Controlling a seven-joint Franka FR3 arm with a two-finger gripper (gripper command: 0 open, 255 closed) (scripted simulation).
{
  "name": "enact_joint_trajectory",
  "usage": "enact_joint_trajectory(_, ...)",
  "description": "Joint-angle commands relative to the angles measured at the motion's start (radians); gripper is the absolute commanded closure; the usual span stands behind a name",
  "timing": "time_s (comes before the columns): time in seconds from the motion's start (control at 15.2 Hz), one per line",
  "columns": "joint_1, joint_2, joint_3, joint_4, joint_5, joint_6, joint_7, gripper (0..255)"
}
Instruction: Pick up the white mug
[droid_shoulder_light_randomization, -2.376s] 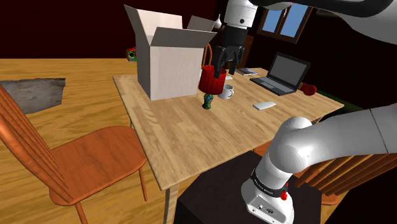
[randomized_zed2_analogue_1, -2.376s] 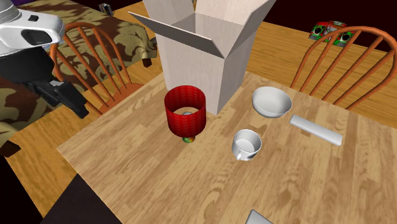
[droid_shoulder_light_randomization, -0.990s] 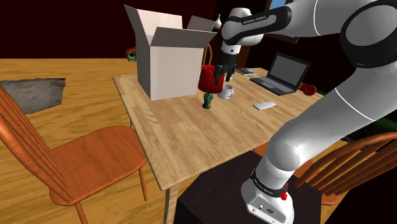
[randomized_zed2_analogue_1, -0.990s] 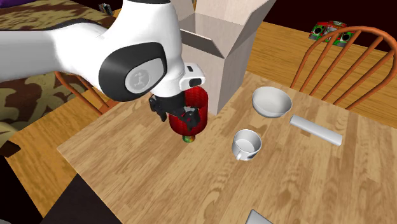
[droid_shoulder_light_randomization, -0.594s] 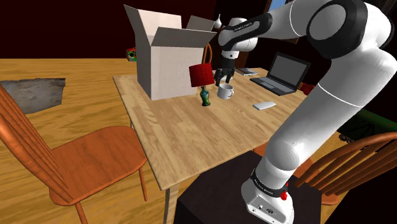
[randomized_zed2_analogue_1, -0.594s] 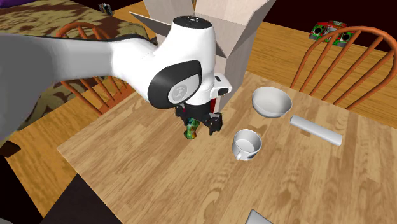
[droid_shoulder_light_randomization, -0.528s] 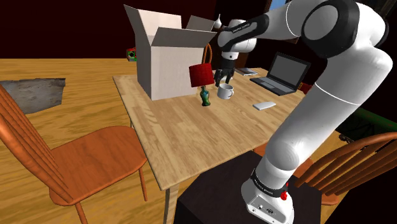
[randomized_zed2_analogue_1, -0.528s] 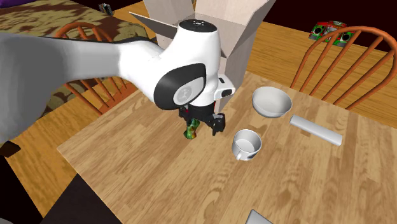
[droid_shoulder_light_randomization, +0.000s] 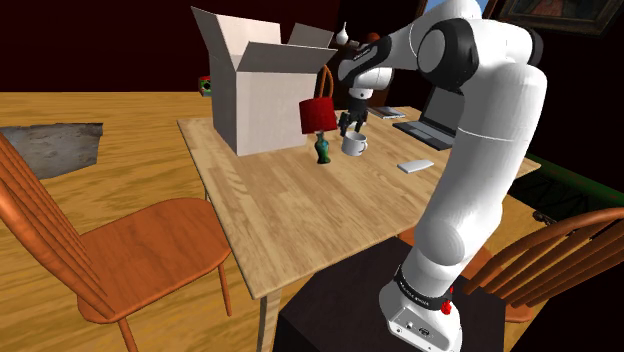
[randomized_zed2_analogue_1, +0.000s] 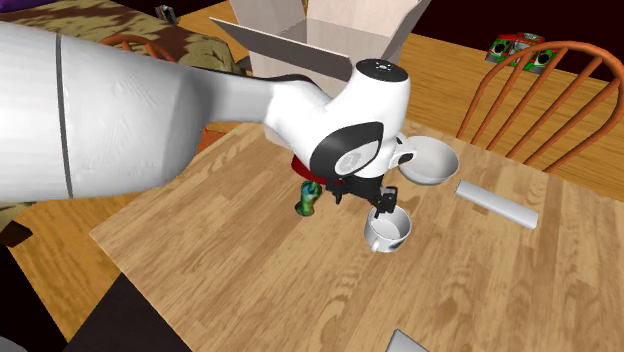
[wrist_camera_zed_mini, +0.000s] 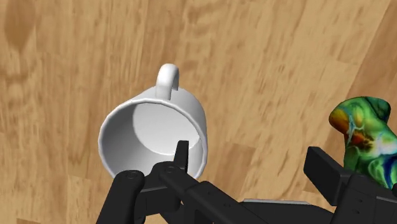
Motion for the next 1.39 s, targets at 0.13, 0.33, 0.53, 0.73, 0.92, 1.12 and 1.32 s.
enact_joint_trajectory(0.13, -0.052, 0.146, 0.004, 0.129, 0.074, 0.003, -0.067, 0)
enact_joint_trajectory(0.33, -0.056, 0.163, 0.009, 0.11, 0.084, 0.037, -0.073, 0)
enact_joint_trajectory(0.53, -0.059, 0.182, 0.014, 0.094, 0.095, 0.071, -0.079, 0)
enact_joint_trajectory(0.73, -0.061, 0.192, 0.017, 0.086, 0.101, 0.088, -0.083, 0)
enact_joint_trajectory(0.92, -0.061, 0.192, 0.017, 0.087, 0.101, 0.087, -0.083, 255)
enact_joint_trajectory(1.12, -0.061, 0.193, 0.017, 0.088, 0.101, 0.087, -0.083, 255)
enact_joint_trajectory(1.32, -0.061, 0.192, 0.017, 0.087, 0.101, 0.087, -0.083, 255)
